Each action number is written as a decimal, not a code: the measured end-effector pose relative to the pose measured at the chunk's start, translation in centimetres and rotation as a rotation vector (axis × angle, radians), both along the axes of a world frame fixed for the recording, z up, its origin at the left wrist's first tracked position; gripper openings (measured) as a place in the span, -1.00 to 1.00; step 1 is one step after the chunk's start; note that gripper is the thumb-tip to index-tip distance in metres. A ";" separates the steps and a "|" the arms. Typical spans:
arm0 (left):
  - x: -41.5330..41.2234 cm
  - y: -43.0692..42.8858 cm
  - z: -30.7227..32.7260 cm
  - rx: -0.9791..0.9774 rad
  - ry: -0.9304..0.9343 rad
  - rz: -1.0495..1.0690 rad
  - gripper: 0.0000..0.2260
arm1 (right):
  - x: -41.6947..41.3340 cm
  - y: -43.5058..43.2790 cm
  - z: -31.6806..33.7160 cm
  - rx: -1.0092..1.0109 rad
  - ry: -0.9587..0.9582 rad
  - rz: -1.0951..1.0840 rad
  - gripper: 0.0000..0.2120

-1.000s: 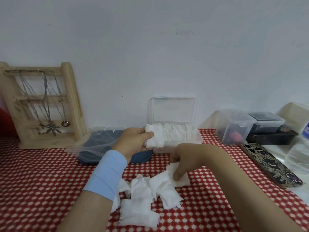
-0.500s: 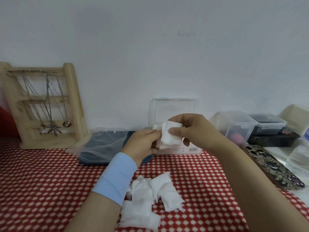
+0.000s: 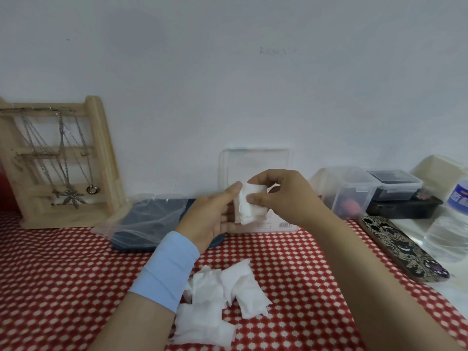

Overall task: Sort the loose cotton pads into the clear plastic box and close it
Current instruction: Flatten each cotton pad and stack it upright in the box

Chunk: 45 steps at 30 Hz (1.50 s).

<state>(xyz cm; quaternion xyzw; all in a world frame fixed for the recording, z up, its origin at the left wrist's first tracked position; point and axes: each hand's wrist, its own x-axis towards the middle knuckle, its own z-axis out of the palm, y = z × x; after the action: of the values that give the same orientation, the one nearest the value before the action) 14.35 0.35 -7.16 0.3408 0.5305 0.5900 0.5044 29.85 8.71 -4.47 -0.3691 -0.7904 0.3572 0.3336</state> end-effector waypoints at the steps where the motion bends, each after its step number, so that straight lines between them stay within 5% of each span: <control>1: 0.0 0.0 0.0 -0.003 0.019 0.026 -0.63 | -0.1 0.0 -0.1 0.016 0.002 -0.006 -0.75; 6: -0.1 -0.1 0.1 -0.018 -0.047 0.070 -0.71 | -0.3 0.1 0.0 -0.058 -0.053 -0.134 -0.73; 12: 0.2 0.0 -0.1 -0.020 -0.143 0.083 -0.73 | -0.5 -0.2 -0.4 -0.207 0.180 -0.153 -0.85; 19: -0.8 0.0 -0.4 -0.020 0.110 0.183 -0.79 | 1.2 0.5 0.9 -0.329 0.333 0.004 -0.85; 25: -0.4 -0.3 0.0 -0.011 0.166 0.090 -0.81 | 0.5 -0.1 0.7 -0.179 0.076 0.103 -0.77; 33: -0.7 -0.5 0.6 0.033 0.197 0.012 -0.74 | -0.5 0.2 -0.4 0.020 0.013 0.005 -0.80; 39: -1.0 -0.7 0.1 0.045 0.556 -0.045 -0.63 | 0.1 0.2 0.1 0.124 -0.185 0.117 -0.44; 45: -0.7 -0.5 0.3 0.027 0.561 0.003 -0.53 | 1.3 0.7 1.4 0.048 -0.290 0.225 -0.61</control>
<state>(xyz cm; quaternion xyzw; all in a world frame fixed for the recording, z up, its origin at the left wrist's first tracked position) 13.66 -0.16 -6.85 0.4968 0.6419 0.4804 0.3322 31.19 9.44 -3.07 -0.3179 -0.8748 0.3166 0.1828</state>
